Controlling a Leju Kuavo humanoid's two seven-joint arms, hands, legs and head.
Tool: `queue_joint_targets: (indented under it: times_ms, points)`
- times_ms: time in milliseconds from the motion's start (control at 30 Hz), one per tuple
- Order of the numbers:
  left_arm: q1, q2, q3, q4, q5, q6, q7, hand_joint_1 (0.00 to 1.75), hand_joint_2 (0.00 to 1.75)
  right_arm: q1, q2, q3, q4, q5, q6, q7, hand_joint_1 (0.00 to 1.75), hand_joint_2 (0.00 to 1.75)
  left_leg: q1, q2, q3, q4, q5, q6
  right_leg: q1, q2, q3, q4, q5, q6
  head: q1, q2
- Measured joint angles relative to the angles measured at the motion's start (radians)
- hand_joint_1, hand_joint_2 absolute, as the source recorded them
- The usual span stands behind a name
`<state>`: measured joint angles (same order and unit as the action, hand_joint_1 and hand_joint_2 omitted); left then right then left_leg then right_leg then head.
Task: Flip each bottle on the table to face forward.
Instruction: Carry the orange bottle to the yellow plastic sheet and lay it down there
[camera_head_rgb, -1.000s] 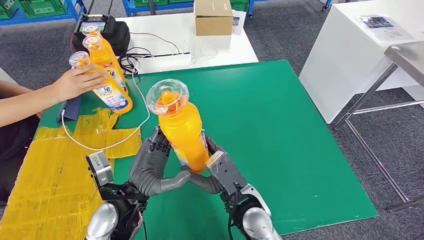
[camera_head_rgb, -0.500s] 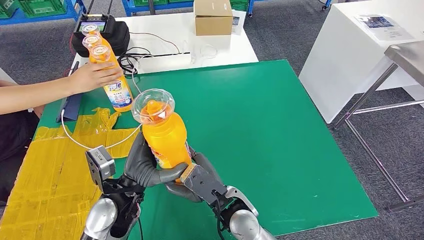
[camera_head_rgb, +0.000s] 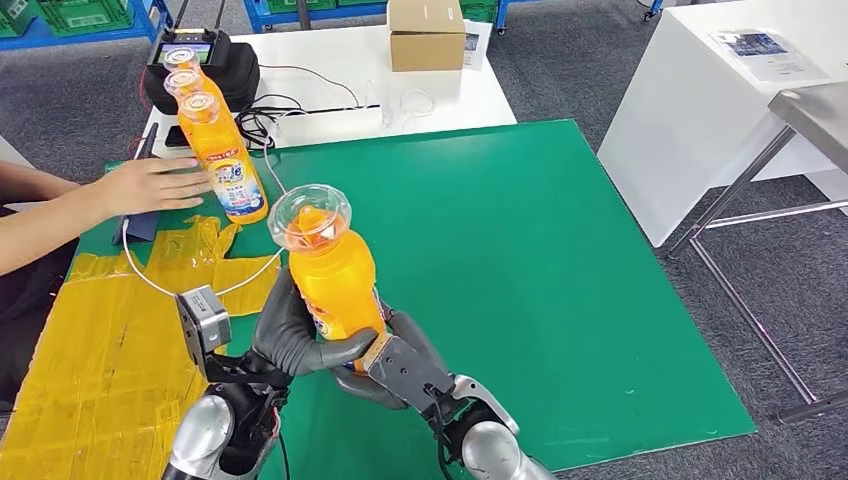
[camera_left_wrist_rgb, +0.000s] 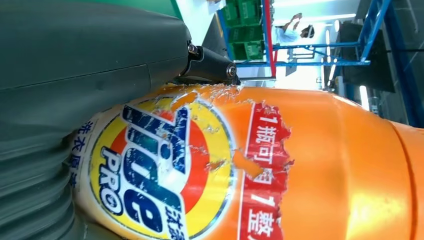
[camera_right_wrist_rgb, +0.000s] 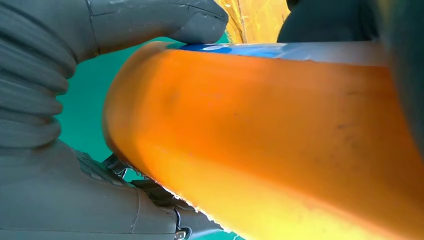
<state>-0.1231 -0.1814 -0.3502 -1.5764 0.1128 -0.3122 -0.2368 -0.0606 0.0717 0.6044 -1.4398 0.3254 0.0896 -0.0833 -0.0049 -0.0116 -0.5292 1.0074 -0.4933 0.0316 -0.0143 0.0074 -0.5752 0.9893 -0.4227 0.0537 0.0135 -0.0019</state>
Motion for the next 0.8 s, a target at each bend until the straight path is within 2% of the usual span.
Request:
queue_joint_targets:
  times_ms: [267,300,333,433,467,600,733,800]
  points:
    - [0.003,0.007,-0.003,0.002,-0.001,-0.010,0.000,1.75,1.75,0.026,-0.005,0.000,-0.017,0.017,-0.025,-0.005,1.75,1.75,0.000,0.000,0.000,0.000,0.000,0.000,0.000,0.000,0.000,0.000,0.000,0.000,0.000,0.000]
    - [0.004,0.008,-0.004,0.002,-0.001,-0.011,-0.001,1.75,1.75,0.029,-0.006,0.000,-0.021,0.019,-0.027,-0.006,1.70,1.75,0.000,0.000,0.000,0.000,0.000,0.000,0.000,0.000,0.000,0.000,0.000,0.000,0.000,0.000]
    - [0.005,0.008,-0.005,0.002,-0.001,-0.011,-0.001,1.75,1.75,0.032,-0.008,0.000,-0.024,0.021,-0.028,-0.006,1.40,1.75,0.000,0.000,0.000,0.000,0.000,0.000,0.000,0.000,0.000,0.000,0.000,0.000,0.000,0.000]
    - [0.007,0.009,-0.006,0.000,-0.020,-0.003,-0.009,1.75,1.75,0.042,-0.009,0.000,-0.035,0.041,-0.047,-0.005,0.14,1.75,0.000,0.000,0.000,0.000,0.000,0.000,0.000,0.000,0.000,0.000,0.000,0.000,0.000,0.000]
    - [0.008,0.010,-0.007,-0.002,-0.037,0.007,-0.016,1.75,1.75,0.048,-0.010,0.000,-0.045,0.047,-0.054,-0.004,0.00,1.75,0.000,0.000,0.000,0.000,0.000,0.000,0.000,0.000,0.000,0.000,0.000,0.000,0.000,0.000]
    - [0.019,0.030,-0.002,-0.024,-0.217,0.113,-0.084,1.75,1.75,0.094,-0.036,-0.014,-0.135,0.020,-0.060,-0.006,0.00,1.75,0.000,0.000,-0.001,0.000,0.000,0.000,0.000,0.000,0.000,0.000,0.000,0.000,0.000,0.000]
    - [0.033,0.078,0.060,-0.039,-0.624,0.336,-0.148,1.75,1.75,0.135,-0.110,-0.059,-0.300,-0.080,-0.019,-0.038,0.00,1.75,0.000,0.001,0.000,0.000,0.000,0.000,0.000,0.001,0.000,0.000,0.000,0.000,0.000,0.000]
    - [0.041,0.103,0.105,-0.027,-0.765,0.406,-0.152,1.75,1.75,0.154,-0.151,-0.089,-0.366,-0.129,0.004,-0.060,0.00,1.75,0.000,0.001,0.000,0.000,0.000,0.000,0.000,0.001,-0.001,0.000,0.000,0.000,0.000,0.000]
